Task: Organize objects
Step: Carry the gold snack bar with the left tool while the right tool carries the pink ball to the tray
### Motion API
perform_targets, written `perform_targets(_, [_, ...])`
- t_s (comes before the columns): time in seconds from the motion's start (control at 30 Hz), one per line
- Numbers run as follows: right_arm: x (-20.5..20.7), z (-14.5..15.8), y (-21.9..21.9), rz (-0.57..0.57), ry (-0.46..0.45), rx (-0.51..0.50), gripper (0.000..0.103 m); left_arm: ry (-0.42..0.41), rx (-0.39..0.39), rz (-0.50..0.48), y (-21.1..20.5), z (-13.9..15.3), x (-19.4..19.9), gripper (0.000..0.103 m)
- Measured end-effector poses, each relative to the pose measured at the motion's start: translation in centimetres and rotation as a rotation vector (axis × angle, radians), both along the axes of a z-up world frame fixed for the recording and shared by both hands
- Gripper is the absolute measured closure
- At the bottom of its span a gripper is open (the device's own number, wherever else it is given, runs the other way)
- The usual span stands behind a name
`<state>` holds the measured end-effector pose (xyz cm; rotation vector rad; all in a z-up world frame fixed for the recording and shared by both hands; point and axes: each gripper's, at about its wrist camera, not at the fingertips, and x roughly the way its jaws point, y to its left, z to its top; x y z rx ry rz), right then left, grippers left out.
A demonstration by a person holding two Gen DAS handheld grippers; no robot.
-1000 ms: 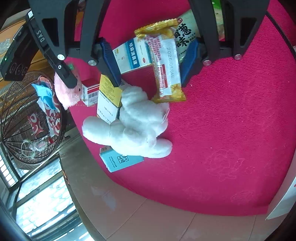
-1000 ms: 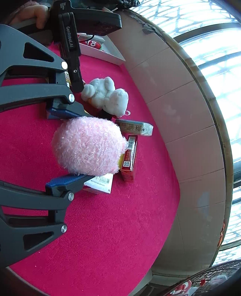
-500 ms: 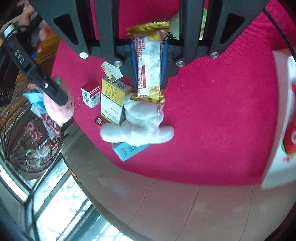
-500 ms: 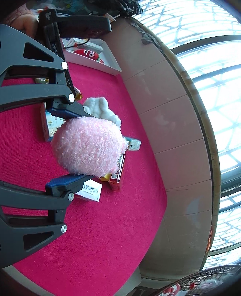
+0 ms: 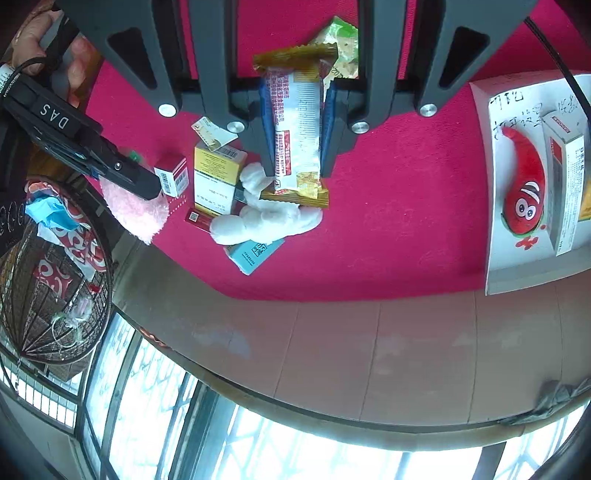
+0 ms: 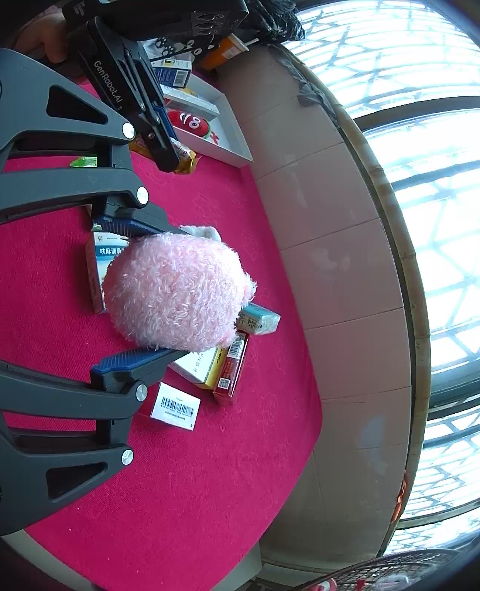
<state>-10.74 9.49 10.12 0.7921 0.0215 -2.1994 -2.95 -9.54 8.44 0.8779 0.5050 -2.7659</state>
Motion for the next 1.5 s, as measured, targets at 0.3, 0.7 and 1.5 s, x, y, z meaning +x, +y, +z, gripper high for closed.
perform_targets(0.3, [0.9, 0.1, -1.3, 0.023, 0.006, 0.024, 0.052, 0.041, -0.013, 0.037, -1.1, 0.6, 1.3, 0.082])
perform_targets(0.7, [2.9, 0.8, -4.8, 0.093, 0.038, 0.061, 0.052, 0.097, -0.004, 0.119, -4.2, 1.3, 3.8, 0.082])
perform_targets(1.5, [5.6, 1.8, -14.3, 0.266, -0.018, 0.084, 0.052, 0.119, -0.086, 0.338, -12.2, 3.0, 8.8, 0.082])
